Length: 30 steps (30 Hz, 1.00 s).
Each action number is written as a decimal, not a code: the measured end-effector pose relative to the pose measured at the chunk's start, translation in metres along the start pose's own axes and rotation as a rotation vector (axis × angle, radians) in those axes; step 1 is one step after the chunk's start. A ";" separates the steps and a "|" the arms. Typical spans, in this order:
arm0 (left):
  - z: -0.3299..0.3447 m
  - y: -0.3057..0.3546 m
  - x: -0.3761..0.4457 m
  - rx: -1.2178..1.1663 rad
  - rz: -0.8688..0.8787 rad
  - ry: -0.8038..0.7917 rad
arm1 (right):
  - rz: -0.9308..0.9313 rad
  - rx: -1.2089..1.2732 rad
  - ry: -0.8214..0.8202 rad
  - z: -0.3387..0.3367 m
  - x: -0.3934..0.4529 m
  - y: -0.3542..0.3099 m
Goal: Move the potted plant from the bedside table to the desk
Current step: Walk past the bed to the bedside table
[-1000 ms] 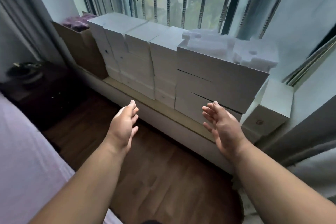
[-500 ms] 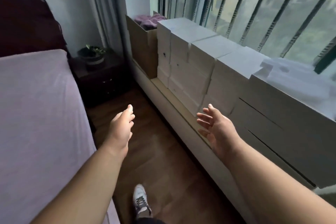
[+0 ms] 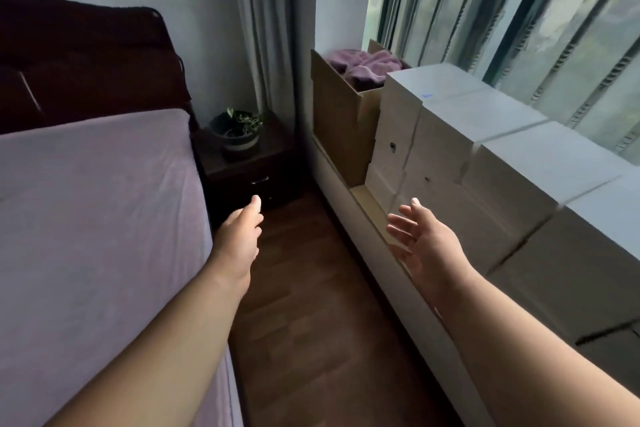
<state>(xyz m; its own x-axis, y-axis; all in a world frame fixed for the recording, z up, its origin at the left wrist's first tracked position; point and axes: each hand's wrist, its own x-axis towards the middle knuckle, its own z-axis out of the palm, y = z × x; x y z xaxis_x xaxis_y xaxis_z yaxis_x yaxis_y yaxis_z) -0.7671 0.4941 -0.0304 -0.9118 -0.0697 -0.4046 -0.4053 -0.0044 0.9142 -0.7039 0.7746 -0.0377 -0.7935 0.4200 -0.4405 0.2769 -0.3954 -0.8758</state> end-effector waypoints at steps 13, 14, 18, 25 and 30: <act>-0.019 0.037 0.135 -0.073 -0.020 0.114 | -0.013 -0.093 -0.145 0.100 0.151 -0.032; -0.018 0.040 0.147 -0.081 -0.020 0.125 | -0.014 -0.101 -0.163 0.107 0.164 -0.034; -0.016 0.052 0.180 -0.119 -0.037 0.172 | 0.004 -0.129 -0.211 0.134 0.204 -0.044; -0.033 0.070 0.242 -0.105 -0.078 0.213 | 0.023 -0.137 -0.206 0.185 0.261 -0.055; -0.055 0.083 0.319 -0.097 -0.112 0.197 | 0.028 -0.146 -0.165 0.230 0.305 -0.049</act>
<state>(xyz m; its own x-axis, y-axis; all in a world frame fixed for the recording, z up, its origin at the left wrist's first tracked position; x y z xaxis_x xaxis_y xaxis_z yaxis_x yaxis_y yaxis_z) -1.0879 0.4168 -0.0821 -0.8274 -0.2569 -0.4995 -0.4860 -0.1181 0.8659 -1.0839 0.7345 -0.0834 -0.8592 0.2662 -0.4370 0.3660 -0.2773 -0.8883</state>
